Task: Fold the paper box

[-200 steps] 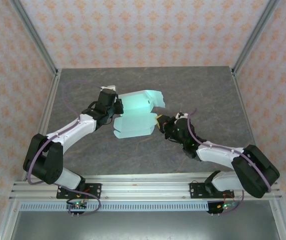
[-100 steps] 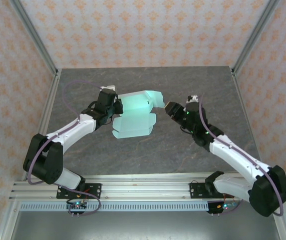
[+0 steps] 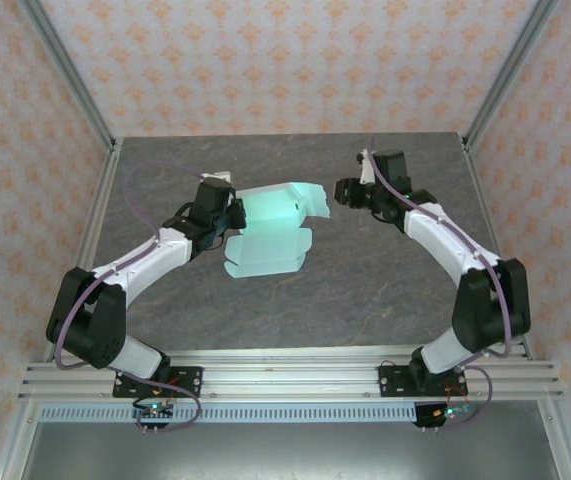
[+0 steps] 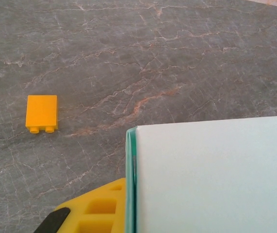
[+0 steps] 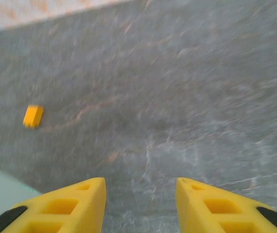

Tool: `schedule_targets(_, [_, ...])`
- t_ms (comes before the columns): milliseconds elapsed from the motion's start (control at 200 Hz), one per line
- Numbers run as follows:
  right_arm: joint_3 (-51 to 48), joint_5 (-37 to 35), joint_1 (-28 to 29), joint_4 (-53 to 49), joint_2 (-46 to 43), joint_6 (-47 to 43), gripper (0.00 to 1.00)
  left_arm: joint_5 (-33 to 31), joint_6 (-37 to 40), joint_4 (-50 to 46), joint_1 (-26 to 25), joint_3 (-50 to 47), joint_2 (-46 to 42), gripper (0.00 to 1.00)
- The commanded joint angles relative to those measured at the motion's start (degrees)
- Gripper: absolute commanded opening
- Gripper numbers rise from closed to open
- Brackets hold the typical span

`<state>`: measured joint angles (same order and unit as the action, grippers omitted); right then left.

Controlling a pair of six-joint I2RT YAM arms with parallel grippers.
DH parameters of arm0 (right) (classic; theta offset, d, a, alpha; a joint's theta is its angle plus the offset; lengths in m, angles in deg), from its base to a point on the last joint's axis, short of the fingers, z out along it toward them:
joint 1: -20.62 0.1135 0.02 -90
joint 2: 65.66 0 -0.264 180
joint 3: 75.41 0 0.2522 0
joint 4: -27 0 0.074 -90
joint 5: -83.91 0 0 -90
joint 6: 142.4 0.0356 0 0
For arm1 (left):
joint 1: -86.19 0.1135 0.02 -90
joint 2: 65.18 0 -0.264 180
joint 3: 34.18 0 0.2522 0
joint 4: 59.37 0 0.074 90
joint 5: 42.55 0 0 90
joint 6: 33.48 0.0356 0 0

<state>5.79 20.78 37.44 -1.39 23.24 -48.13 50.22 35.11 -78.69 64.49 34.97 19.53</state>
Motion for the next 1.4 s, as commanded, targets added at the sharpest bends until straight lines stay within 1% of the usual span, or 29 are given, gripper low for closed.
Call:
schedule_targets(0, [2.36, 12.13, 0.89, -3.45, -0.01, -7.58, 0.42, 0.22, 0.50, -1.47, 0.20, 0.82, -1.50, 0.01])
schedule_targets(115, [1.40, 16.87, 2.07, -4.56, -0.70, -10.16, 0.44, 0.48, 0.52, -1.47, 0.29, 1.11, -1.12, 0.01])
schedule_targets(260, [0.63, 20.21, 3.96, -4.88, -1.80, -11.63, 0.47, 0.76, 0.58, -1.47, 0.25, 1.30, -0.76, 0.01])
schedule_targets(636, [2.14, 20.80, 7.38, -4.88, -0.36, -12.42, 0.54, 0.81, 0.58, -1.61, 0.27, 0.87, -1.30, 0.01])
schedule_targets(836, [2.17, 21.80, 7.74, -7.60, -0.46, -16.35, 0.60, 0.93, 0.58, -1.68, 0.25, 0.88, -1.47, 0.01])
schedule_targets(966, [2.85, 22.67, 7.87, -8.40, 0.52, -17.37, 0.63, 1.11, 0.58, -1.56, 0.25, 0.85, -1.56, 0.01])
schedule_targets(1146, [5.34, 21.35, 8.46, -7.90, 2.99, -17.90, 0.63, 1.46, 0.49, -1.50, 0.25, 0.99, -1.42, 0.01])
schedule_targets(1311, [8.41, 19.94, 8.56, -7.57, 5.68, -18.77, 0.56, 1.71, 0.67, -1.74, 0.16, 1.06, -1.53, 0.01])
schedule_targets(1396, [9.45, 19.58, 8.64, -7.14, 6.87, -19.08, 0.55, 1.89, 0.84, -1.82, 0.16, 1.12, -1.65, 0.01])
